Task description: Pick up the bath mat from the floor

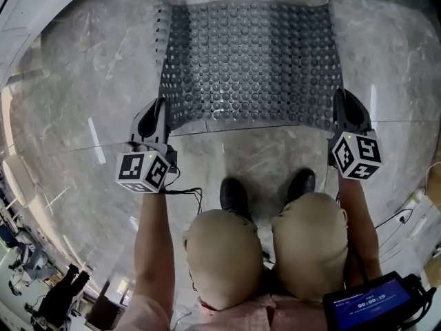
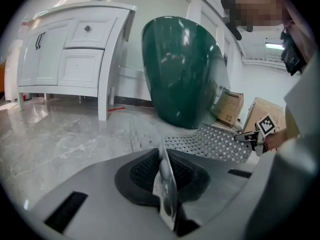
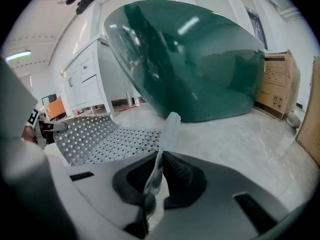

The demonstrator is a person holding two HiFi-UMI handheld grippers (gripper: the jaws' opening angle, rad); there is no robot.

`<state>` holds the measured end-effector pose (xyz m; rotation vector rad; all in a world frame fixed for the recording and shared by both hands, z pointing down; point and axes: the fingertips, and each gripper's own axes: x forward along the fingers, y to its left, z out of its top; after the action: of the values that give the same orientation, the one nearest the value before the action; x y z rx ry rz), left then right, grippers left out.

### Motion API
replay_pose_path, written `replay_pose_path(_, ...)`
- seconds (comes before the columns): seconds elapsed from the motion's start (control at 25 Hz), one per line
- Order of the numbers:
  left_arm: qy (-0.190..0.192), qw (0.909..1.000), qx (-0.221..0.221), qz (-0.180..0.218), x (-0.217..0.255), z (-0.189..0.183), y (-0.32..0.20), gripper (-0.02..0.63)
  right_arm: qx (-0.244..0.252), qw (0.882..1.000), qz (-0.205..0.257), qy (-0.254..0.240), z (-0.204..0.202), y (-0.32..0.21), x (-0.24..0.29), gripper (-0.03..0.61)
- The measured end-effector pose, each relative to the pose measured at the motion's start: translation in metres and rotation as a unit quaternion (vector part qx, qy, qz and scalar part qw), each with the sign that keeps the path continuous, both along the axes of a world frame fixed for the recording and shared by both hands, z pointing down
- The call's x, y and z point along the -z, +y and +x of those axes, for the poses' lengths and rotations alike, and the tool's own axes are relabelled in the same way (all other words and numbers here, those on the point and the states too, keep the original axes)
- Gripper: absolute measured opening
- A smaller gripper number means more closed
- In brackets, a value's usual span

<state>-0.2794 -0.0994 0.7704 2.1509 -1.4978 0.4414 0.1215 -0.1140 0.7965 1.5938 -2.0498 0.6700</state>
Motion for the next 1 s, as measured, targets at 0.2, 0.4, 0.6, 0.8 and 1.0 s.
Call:
replay_pose_path(0.2, 0.005, 1.0000, 0.001, 0.000, 0.005, 0.008, 0.002, 0.037, 0.002, 1.000, 0.003, -0.005, -0.006, -0.002, 0.005, 0.031)
replay_pose_path(0.4, 0.010, 0.9999, -0.002, 0.001, 0.009, 0.015, -0.002, 0.037, 0.009, 1.000, 0.005, -0.012, -0.017, -0.006, 0.009, 0.031)
replay_pose_path(0.6, 0.013, 0.9998, -0.012, 0.003, 0.013, 0.028, -0.004, 0.037, 0.020, 0.999, 0.008, -0.024, -0.031, -0.005, 0.012, 0.031)
replay_pose_path(0.8, 0.023, 0.9996, -0.017, 0.003, 0.019, 0.043, -0.004, 0.037, 0.036, 0.999, 0.008, -0.040, -0.051, -0.003, 0.018, 0.029)
replay_pose_path(1.0, 0.037, 0.9993, -0.005, 0.004, 0.025, 0.047, -0.010, 0.037, 0.035, 0.998, 0.006, -0.048, -0.058, -0.005, 0.025, 0.029)
